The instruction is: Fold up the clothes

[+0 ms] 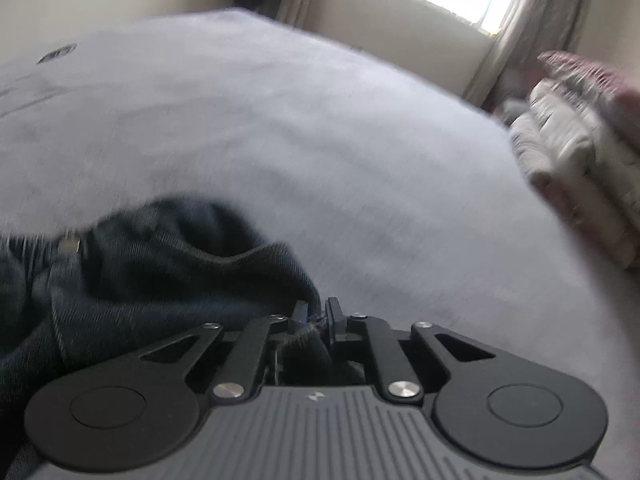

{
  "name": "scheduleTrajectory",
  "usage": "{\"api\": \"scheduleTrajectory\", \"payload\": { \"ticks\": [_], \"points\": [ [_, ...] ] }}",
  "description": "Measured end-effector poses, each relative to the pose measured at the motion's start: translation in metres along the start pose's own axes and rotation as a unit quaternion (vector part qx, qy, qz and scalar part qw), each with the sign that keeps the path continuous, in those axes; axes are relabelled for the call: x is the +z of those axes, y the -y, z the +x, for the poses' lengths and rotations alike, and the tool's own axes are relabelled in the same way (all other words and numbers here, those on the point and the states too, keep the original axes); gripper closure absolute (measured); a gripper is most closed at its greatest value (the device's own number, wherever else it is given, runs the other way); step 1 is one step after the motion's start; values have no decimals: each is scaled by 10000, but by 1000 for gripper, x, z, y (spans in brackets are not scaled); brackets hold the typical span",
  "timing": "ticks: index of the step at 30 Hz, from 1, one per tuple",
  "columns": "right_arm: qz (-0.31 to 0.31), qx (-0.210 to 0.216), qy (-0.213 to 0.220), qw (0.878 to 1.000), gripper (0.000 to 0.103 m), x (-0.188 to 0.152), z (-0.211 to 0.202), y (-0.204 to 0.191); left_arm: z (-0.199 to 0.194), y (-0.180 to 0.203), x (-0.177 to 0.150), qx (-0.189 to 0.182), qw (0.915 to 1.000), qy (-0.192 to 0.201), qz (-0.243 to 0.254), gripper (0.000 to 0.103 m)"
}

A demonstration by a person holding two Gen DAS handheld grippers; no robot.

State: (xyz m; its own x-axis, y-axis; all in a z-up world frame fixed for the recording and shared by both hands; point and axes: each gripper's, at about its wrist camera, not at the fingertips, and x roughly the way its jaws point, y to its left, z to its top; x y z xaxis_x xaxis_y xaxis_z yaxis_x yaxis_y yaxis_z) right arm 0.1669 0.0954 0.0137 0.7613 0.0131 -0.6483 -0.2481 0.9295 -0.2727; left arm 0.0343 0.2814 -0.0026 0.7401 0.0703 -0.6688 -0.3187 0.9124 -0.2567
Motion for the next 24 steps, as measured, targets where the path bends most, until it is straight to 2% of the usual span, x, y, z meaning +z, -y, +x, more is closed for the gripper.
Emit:
{"api": "scheduleTrajectory", "payload": {
  "ticks": [4,6,8,12,13,15,17,19,22,24],
  "points": [
    [-51,-415,384,9984,95,21,-6,3,-11,-5,0,-87,9995,238,-189,92],
    [1,-373,438,9983,95,35,-7,8,-16,-8,1,-117,9992,326,-215,92],
    [172,-167,246,9994,95,43,-4,11,-18,-9,1,-148,9993,306,-165,92],
    [203,117,-14,9997,92,36,-2,9,-10,-10,2,-75,9998,102,-145,87],
    [185,147,-38,9997,91,33,-3,10,-9,-10,2,-47,9998,67,-160,84],
    [152,194,-77,9997,87,29,-7,13,-7,-9,3,-65,9997,60,-213,71],
    [112,213,-139,9996,80,25,-14,18,-11,-6,3,-129,9995,169,-241,52],
    [79,225,-188,9995,63,21,-21,26,-16,1,3,-102,9993,342,-111,45],
    [88,239,-246,9994,56,15,-31,43,-21,12,2,-55,9983,560,138,36],
    [172,270,-297,9990,52,10,-38,56,-24,19,1,-197,9973,667,226,33]
  ]
}}
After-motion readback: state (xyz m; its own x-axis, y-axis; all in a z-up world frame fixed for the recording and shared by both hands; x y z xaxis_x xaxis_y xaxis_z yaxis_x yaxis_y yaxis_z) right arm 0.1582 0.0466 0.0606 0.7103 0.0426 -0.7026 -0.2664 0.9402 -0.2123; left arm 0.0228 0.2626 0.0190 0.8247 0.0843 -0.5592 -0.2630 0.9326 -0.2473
